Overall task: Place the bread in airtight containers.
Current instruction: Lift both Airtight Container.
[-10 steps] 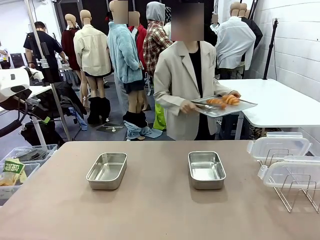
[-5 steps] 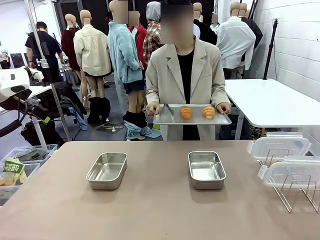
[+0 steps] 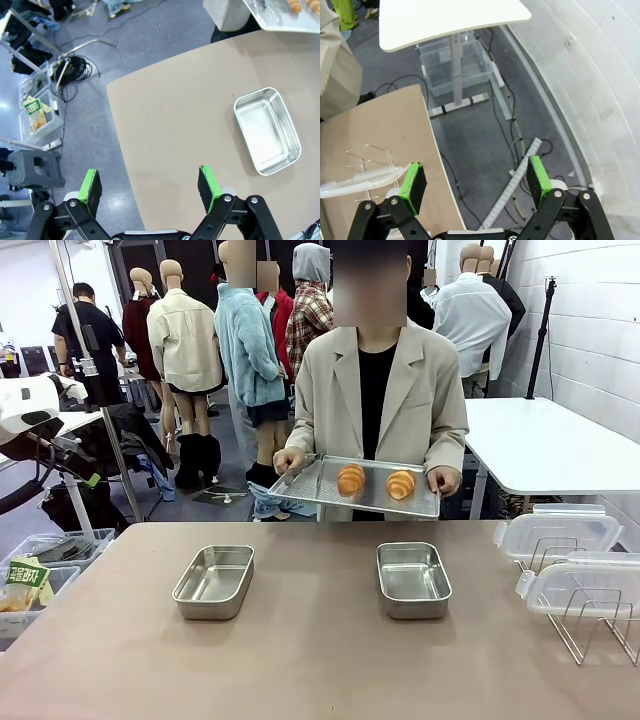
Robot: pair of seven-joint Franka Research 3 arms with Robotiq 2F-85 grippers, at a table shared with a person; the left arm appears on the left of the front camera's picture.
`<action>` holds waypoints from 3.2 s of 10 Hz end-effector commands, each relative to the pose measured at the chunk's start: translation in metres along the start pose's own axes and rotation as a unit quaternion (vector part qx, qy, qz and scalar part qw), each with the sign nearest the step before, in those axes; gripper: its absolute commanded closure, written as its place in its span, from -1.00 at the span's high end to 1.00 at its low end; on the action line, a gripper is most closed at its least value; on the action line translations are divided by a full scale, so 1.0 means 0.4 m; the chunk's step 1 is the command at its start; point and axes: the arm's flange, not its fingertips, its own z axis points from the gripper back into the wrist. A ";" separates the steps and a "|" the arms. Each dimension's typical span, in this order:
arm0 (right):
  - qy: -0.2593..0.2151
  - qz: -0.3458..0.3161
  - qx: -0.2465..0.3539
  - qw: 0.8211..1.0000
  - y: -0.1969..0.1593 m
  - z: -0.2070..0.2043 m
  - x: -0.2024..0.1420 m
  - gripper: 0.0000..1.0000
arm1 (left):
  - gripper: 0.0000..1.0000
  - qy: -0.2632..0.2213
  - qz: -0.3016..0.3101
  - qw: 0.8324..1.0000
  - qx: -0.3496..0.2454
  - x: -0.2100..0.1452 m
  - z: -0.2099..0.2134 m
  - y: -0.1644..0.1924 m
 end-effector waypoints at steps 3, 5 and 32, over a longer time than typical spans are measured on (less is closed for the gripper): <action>0.002 0.000 -0.006 1.000 0.006 -0.001 -0.010 1.00 | 1.00 0.001 -0.005 1.000 0.005 -0.002 0.002 0.004; 0.002 0.000 -0.006 1.000 0.006 -0.001 -0.010 1.00 | 1.00 0.001 -0.005 1.000 0.005 -0.002 0.002 0.004; 0.191 0.137 0.123 0.964 0.784 0.041 -0.119 1.00 | 1.00 0.051 0.079 0.991 -0.090 0.109 -0.315 -0.226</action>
